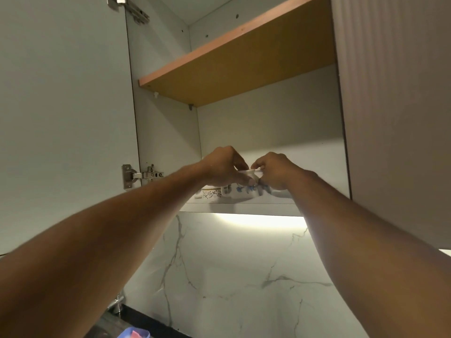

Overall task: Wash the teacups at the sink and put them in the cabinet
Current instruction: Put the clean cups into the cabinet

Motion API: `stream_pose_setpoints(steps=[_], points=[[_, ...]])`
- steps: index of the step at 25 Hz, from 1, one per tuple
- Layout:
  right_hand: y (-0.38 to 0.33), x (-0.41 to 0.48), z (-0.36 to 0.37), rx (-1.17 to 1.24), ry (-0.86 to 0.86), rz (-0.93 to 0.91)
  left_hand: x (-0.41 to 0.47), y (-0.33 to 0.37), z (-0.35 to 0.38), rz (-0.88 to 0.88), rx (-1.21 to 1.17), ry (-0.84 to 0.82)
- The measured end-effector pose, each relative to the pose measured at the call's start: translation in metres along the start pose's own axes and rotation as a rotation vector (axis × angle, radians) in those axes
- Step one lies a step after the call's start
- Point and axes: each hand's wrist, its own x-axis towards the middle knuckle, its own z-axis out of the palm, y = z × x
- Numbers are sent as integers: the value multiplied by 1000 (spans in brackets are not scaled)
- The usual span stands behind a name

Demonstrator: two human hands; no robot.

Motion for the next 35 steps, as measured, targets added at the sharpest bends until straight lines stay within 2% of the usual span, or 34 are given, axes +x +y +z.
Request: stream_pose_setpoints(steps=[8,12,15,18,24,26,28,30,32,35], points=[[0,0,2,-47,-15,-39,2,-11,5,-77,-24,32],[1,-1,3,-18,-22,-6,-5,-21,7,-159,-161,73],[1,0,2,-40,-19,6,-10,-27,6,-176,-270,-8],[-2,1,5,-60,-18,-23,-13,-31,15,-141,-156,-76],[-8,-3,5,-31,-46,-40,-11,-34,23,-150,-147,-15],[-11,-5,1,12,16,-49,-14,-38,22,-154,-219,14],[-17,-5,-4,73,143,-97,-17,-46,14,-155,-340,121],[-20,-6,-6,170,178,-132,-16,-61,5,-170,-447,239],[-22,-5,-3,203,71,-137,-17,-81,-1,-219,-480,263],[-24,-5,5,146,-98,-114,-19,-101,7,-277,-511,175]])
